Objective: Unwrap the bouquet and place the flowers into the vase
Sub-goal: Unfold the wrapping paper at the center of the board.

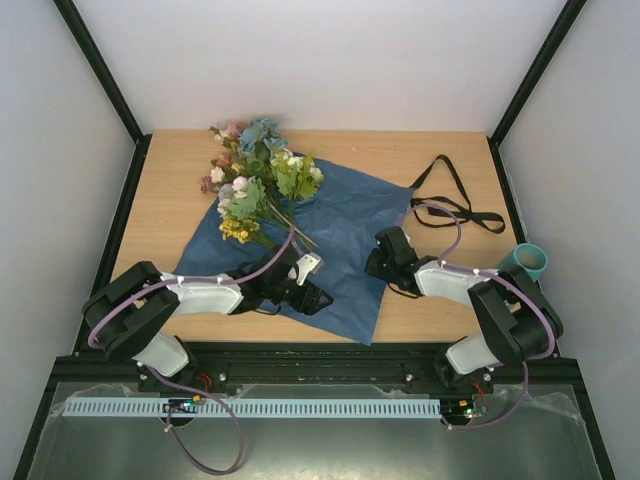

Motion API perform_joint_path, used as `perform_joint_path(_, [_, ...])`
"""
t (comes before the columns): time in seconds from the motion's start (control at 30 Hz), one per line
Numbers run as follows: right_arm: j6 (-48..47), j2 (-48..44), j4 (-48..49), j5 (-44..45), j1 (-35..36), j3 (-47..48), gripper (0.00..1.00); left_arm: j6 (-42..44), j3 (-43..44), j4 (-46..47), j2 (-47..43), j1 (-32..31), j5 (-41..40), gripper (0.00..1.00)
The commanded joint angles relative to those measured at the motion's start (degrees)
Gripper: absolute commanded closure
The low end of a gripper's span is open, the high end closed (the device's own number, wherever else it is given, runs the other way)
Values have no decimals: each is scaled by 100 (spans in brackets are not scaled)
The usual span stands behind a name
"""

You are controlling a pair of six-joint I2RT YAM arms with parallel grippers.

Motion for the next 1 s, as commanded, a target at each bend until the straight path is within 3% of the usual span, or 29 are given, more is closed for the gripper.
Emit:
perform_joint_path(0.0, [596,-249,257,515,84,-549,78,-107,52,-234,-282,129,-894,27])
perform_joint_path(0.23, [558,-531,83,900,84,-706,75,-741,-524,-36,-861,1232,-1093,26])
perform_joint_path(0.37, [207,-969,184,812,85,-336,65,-938,-706,-101,-1137,1559,-1403,23])
perform_joint_path(0.5, [23,-1000,962,438,82,-149,52,-1066,-753,-218,-1190,1760,-1594,21])
perform_joint_path(0.77, [-537,574,1304,559,83,1173,34,-1255,-754,-496,-1058,2058,-1969,16])
perform_joint_path(0.97, [-766,1558,1155,1146,75,1826,37,-1392,-720,-667,-903,2298,-2115,15])
